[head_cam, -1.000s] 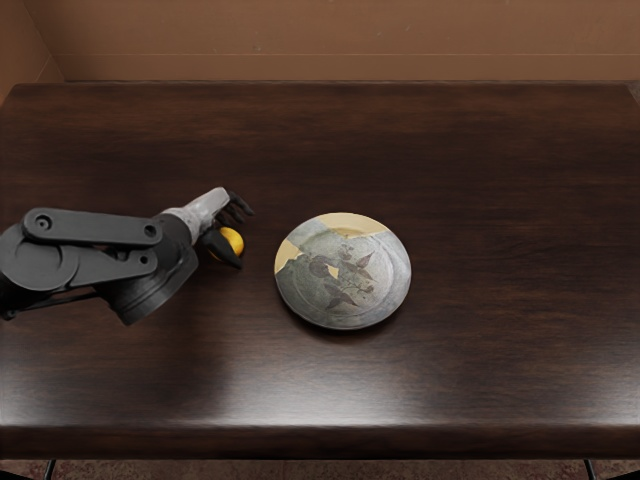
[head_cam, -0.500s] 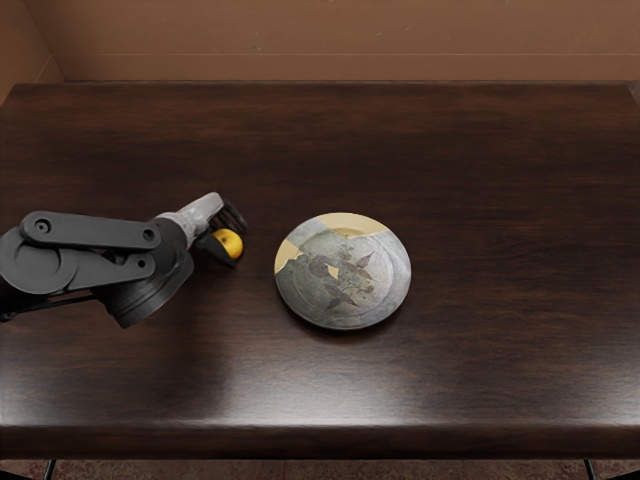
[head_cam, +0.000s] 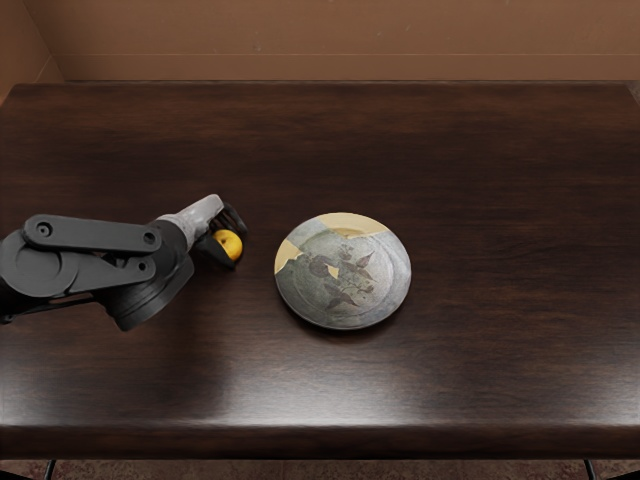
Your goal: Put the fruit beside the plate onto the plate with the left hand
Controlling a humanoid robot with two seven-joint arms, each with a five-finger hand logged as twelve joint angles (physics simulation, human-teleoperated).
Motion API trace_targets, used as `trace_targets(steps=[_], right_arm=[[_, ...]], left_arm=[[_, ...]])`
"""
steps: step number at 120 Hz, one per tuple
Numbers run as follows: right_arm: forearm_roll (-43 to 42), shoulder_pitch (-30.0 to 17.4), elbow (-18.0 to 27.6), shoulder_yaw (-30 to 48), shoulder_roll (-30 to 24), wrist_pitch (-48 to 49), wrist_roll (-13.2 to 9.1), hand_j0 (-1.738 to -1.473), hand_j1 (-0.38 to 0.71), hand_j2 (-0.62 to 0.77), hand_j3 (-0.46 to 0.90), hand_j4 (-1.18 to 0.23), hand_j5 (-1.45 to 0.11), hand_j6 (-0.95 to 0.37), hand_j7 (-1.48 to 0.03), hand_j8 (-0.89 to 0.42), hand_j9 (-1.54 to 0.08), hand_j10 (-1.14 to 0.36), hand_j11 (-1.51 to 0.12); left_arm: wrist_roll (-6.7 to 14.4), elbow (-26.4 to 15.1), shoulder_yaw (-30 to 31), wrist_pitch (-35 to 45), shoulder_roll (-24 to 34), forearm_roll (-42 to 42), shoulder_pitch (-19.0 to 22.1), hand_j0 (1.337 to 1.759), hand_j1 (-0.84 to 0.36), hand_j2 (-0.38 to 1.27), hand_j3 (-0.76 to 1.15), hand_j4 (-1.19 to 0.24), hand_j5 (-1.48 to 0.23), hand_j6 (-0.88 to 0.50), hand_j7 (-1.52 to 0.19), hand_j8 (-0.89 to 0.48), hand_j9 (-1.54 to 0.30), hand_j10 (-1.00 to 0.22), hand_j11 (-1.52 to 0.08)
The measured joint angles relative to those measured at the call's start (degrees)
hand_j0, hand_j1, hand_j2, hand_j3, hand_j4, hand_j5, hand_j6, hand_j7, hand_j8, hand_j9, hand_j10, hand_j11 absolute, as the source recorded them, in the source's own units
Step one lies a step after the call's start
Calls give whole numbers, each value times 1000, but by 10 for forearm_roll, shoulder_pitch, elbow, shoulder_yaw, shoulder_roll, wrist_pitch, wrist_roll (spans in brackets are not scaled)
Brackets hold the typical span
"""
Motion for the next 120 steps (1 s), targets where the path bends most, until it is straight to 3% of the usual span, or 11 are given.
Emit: trace_targets(steps=[45,72,120], right_arm=[[0,0,0,0,0,0,0,-1658,-326,-4,0,-19,-25,-19,-25,-19,-25,-19,-25],[0,0,0,0,0,0,0,-1658,-326,-4,0,-19,-25,-19,-25,-19,-25,-19,-25],[0,0,0,0,0,0,0,-1658,-326,-4,0,-19,-25,-19,-25,-19,-25,-19,-25]], left_arm=[[0,-1,0,-1,1,-11,-3,1653,-254,161,0,-621,-751,-487,-784,-422,-804,-576,-722],[0,-3,0,-1,2,-15,-10,1655,-266,257,0,-613,-797,-513,-799,-449,-806,-594,-773],[1,-11,-2,-1,5,-16,-32,1656,-261,243,0,-614,-828,-509,-811,-449,-818,-617,-812]])
